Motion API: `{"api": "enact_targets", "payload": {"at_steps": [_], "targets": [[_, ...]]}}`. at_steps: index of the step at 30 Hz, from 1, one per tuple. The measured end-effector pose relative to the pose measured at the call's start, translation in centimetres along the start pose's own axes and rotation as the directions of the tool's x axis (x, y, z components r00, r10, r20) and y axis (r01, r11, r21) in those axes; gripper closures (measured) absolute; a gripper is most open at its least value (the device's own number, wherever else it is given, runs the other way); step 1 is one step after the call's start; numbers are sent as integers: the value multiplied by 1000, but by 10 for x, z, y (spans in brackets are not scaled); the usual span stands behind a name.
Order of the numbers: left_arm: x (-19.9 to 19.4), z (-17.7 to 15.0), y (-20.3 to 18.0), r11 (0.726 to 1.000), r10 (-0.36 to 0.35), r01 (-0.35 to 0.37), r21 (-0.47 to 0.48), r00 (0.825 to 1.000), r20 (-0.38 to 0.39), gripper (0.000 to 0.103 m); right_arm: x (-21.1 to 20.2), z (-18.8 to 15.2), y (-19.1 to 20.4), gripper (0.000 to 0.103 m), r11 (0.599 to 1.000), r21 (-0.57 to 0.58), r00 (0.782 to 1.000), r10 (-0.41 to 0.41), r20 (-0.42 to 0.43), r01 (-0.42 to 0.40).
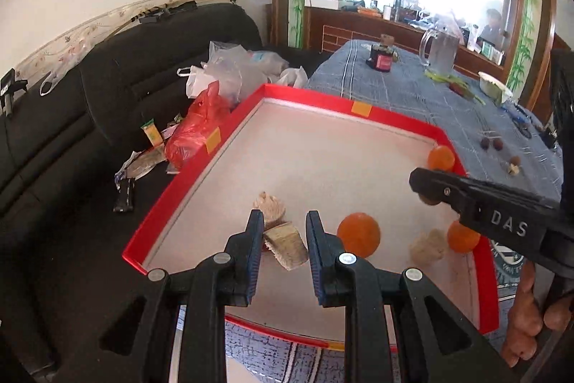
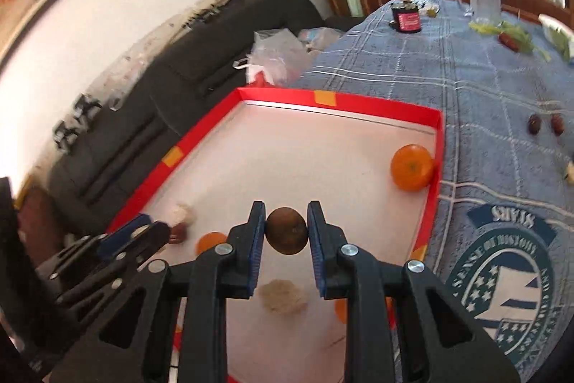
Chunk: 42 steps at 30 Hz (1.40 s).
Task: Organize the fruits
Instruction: 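Carry the kiwi and cube over the red tray and open both tools, then withdraw both open tools from the tray toward the table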
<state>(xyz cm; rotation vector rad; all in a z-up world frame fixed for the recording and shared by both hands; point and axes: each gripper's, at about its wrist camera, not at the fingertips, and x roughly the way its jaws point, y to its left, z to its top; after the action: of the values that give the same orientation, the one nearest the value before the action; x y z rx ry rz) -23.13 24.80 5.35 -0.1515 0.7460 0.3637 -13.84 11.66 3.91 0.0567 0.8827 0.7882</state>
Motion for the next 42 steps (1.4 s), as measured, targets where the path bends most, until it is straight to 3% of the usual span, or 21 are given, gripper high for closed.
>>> {"api": "enact_targets", "payload": {"at_steps": [10,14,17,20,23,29,35,42], "targets": [[4,-3,-5,1000,24,-24,15,1000,-14,79,19,-1,-2,77,994,-3,991,-110,-77,110],[2,-3,-7,999,37,-37,17,999,-22,54,23,-1,-5,76,993,31,986,-110,-125,115],[-10,-2,-11,997,73,-74,39,997,26,46,15,-3,-6,76,994,44,989,-99,-107,105],[-25,1,-17,994,95,-99,46,992,84,32,-5,-3,-8,76,995,57,996,-76,-55,80],[-41,3,-28,994,93,-100,48,987,129,27,-29,-4,-12,76,995,74,997,-73,-1,72],[-66,2,-80,992,-13,-7,125,988,156,23,-96,-15,-38,61,984,123,982,-146,122,131],[-93,-5,-142,968,-152,117,224,978,146,23,-165,-36,-81,60,957,231,954,-224,198,176],[-121,-11,-200,920,-253,191,343,956,147,21,-233,-64,-125,59,916,343,920,-302,250,207]]}}
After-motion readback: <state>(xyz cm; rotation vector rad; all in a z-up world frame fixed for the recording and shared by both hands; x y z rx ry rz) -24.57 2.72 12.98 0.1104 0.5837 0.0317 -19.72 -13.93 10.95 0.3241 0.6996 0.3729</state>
